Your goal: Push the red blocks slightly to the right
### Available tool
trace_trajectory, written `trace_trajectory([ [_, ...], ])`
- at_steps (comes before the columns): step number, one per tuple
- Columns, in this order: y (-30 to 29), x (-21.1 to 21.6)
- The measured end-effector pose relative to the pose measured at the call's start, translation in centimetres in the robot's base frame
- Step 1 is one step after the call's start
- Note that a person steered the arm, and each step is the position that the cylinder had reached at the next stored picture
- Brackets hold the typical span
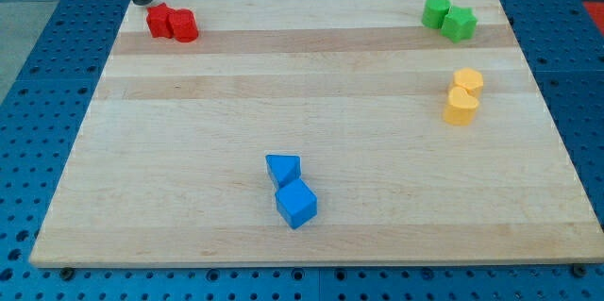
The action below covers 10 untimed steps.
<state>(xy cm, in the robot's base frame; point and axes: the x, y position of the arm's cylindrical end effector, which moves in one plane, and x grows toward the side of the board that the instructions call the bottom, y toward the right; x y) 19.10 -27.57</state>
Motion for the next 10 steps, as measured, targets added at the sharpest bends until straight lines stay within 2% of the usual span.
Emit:
trace_trajectory([
  [1, 2.1, 0.0],
  [3, 2.5, 0.2],
  [4, 2.5, 6.7],
  [7, 2.5, 31.0],
  [8, 2.5, 29.1],
  [10, 2.5, 17.3],
])
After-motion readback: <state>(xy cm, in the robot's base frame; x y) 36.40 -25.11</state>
